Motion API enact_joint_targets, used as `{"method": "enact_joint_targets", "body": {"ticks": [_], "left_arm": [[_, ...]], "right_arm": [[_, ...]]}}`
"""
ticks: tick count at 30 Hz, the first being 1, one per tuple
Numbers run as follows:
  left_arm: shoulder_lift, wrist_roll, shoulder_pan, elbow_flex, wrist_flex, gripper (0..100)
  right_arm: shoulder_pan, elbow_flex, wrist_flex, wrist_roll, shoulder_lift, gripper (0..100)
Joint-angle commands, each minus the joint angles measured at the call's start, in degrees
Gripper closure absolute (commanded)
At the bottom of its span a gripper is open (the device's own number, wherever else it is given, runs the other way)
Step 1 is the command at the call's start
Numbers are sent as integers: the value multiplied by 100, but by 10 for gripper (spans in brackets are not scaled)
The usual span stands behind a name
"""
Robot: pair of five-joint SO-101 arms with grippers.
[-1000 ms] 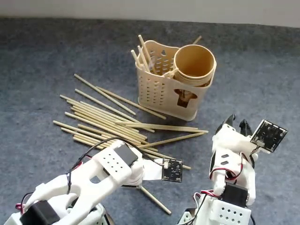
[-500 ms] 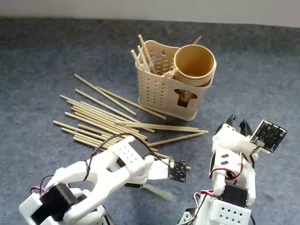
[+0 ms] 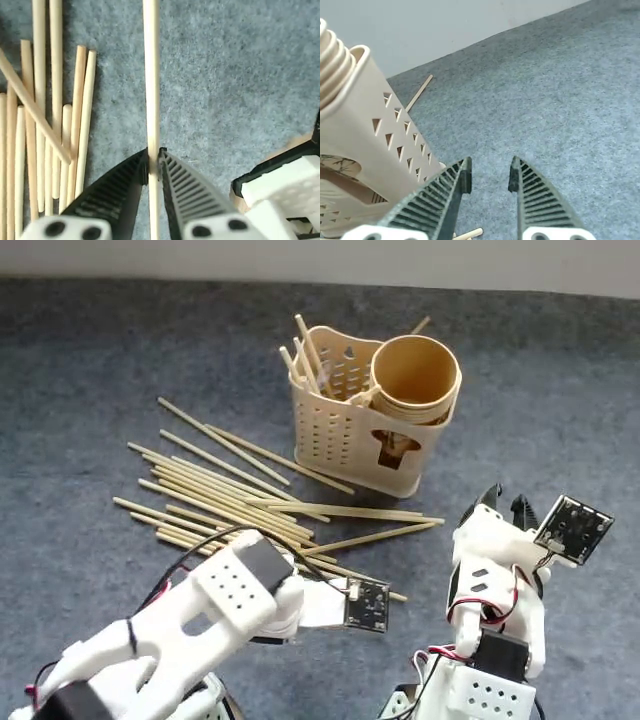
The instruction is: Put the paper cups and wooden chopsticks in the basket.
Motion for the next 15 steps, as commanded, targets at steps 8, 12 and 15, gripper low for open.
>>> {"method": "enact_joint_targets", "body": {"ticks": [8,12,15], "left_arm": [[-1156,-246,-1490,-927,352,995],[-1191,-149,-1868,-1525,352,995],[-1191,343,-1930,-2053,352,995]], "right_arm": [[22,-31,-145,-44,-101,872],[22,-31,-145,-44,-101,872],[22,-31,-145,-44,-101,872]]}}
